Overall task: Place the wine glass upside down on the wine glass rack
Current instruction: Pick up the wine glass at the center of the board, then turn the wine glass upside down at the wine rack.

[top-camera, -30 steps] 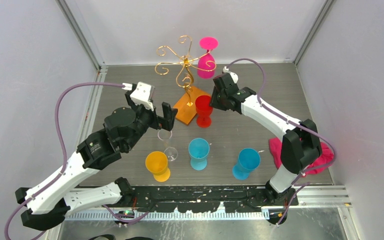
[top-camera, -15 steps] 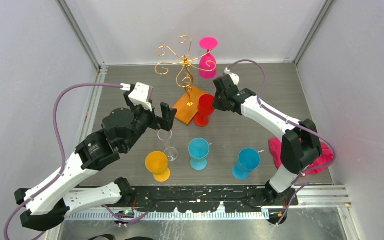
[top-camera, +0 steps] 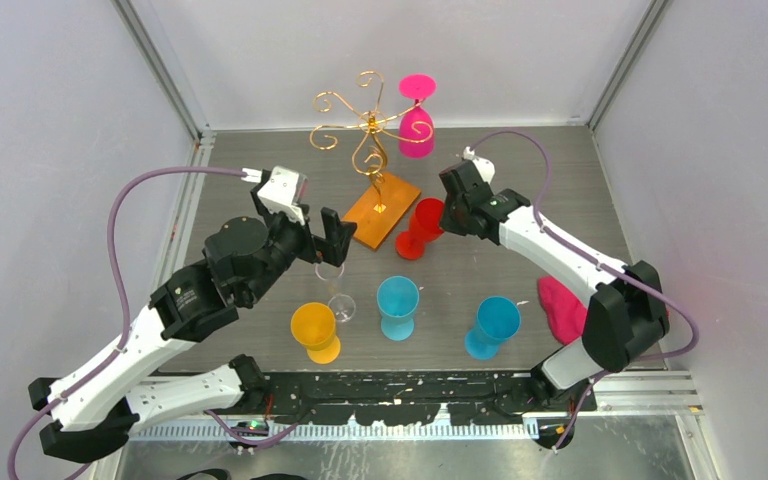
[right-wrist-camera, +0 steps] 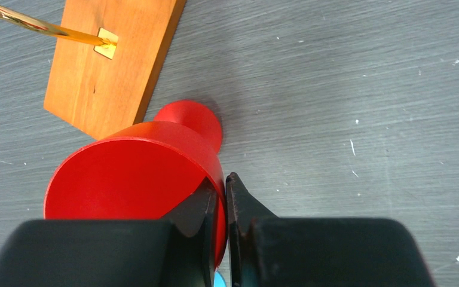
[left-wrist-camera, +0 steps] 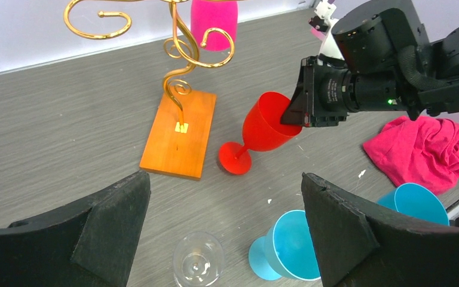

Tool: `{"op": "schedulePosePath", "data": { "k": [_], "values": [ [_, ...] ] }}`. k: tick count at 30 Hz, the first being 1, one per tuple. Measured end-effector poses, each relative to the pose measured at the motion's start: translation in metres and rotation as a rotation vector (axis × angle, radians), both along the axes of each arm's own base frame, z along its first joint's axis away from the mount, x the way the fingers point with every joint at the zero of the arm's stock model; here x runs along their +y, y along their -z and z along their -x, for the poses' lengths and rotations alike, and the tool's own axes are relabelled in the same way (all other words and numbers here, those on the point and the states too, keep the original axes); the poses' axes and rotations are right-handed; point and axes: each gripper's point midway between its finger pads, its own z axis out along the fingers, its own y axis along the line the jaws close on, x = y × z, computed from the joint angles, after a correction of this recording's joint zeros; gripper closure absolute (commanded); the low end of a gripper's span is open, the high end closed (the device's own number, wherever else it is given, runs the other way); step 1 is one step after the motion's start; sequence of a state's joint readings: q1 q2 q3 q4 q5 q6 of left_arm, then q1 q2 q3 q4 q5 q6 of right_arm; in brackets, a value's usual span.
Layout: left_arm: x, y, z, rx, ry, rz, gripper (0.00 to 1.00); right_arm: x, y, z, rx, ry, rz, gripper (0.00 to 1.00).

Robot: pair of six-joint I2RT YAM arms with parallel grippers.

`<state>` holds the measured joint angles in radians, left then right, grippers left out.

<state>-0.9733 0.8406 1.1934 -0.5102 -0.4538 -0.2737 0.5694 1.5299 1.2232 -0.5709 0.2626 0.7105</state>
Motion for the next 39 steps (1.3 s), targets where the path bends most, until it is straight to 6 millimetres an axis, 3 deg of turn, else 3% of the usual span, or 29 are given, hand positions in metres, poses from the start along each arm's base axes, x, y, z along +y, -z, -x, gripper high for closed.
{"op": "schedulePosePath", "data": {
  "k": [8, 15, 20, 27, 39],
  "values": [
    [-0.001, 0.002, 0.004, 0.015, 0.016, 0.006, 0.04, -0.018, -0.013, 0.018, -0.016, 0.023, 0.019, 0.99],
    [-0.005, -0.008, 0.007, 0.022, 0.034, 0.035, 0.05, -0.037, -0.043, 0.026, -0.088, 0.064, 0.027, 0.99],
    [-0.01, -0.024, 0.01, 0.031, 0.053, 0.084, 0.05, -0.057, -0.084, 0.036, -0.206, 0.112, 0.011, 0.99],
    [-0.028, -0.054, 0.019, 0.061, 0.128, 0.185, 0.05, -0.095, -0.162, 0.056, -0.46, 0.188, -0.035, 0.99],
    [-0.084, -0.097, 0.039, 0.193, 0.343, 0.351, 0.0, -0.14, -0.239, 0.074, -0.755, 0.247, 0.036, 0.99]
  ]
}}
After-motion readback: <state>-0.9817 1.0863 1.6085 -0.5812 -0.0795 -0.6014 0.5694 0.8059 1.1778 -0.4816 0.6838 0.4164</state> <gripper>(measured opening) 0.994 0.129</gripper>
